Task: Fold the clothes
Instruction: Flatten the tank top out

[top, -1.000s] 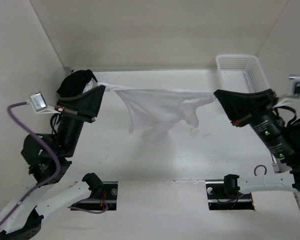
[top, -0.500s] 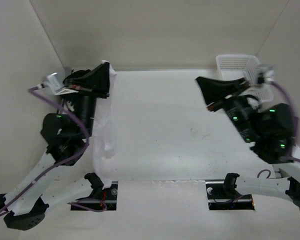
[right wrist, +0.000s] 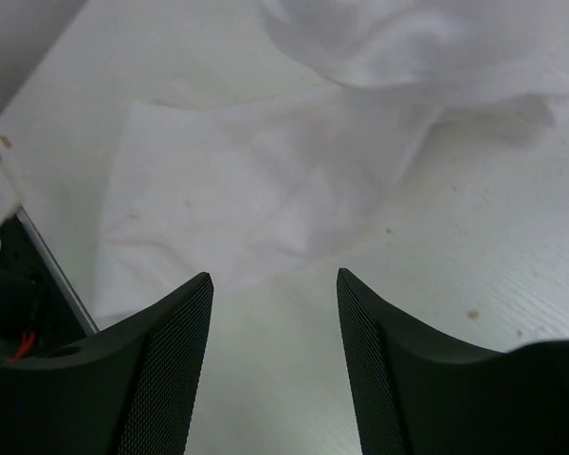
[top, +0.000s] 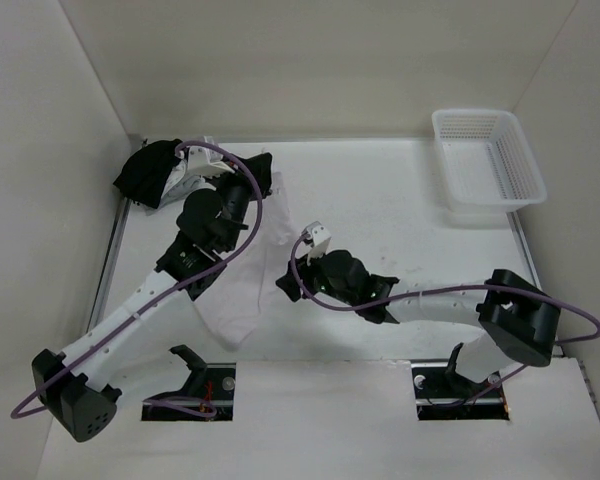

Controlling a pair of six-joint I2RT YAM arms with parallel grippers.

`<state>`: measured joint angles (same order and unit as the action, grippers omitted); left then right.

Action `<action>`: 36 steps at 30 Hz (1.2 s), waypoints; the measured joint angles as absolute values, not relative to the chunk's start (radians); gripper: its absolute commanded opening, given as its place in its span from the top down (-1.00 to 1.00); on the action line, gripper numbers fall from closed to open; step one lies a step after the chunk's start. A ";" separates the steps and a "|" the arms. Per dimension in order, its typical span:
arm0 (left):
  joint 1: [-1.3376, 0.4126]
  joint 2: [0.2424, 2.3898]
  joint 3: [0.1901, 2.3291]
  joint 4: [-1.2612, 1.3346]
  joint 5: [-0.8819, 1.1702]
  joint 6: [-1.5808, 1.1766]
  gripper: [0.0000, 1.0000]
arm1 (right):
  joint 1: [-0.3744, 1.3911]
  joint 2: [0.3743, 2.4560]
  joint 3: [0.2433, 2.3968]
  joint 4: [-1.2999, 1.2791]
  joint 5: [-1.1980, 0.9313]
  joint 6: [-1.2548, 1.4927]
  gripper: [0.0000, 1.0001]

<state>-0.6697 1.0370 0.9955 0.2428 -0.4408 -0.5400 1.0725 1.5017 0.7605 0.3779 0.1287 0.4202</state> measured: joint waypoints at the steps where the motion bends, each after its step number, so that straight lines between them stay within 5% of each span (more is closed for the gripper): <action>1: -0.668 1.037 0.995 0.242 -0.429 -0.549 0.91 | 1.068 1.512 0.761 0.408 0.128 0.420 -0.22; 31: -0.603 0.960 0.957 0.236 -0.320 -0.638 0.91 | 0.974 1.618 0.978 0.413 0.038 0.363 -0.30; 34: -0.611 0.960 0.950 0.236 -0.316 -0.646 0.91 | 0.982 1.637 1.040 0.394 0.042 0.350 -0.13; 36: -0.612 0.960 0.947 0.235 -0.316 -0.649 0.91 | 0.982 1.657 1.086 0.394 0.044 0.340 0.25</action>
<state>-0.6121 0.9604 0.9470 0.2352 -0.3157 -0.6495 0.9825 1.6569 1.0859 0.3939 0.0444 0.3405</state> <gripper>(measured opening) 0.061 0.528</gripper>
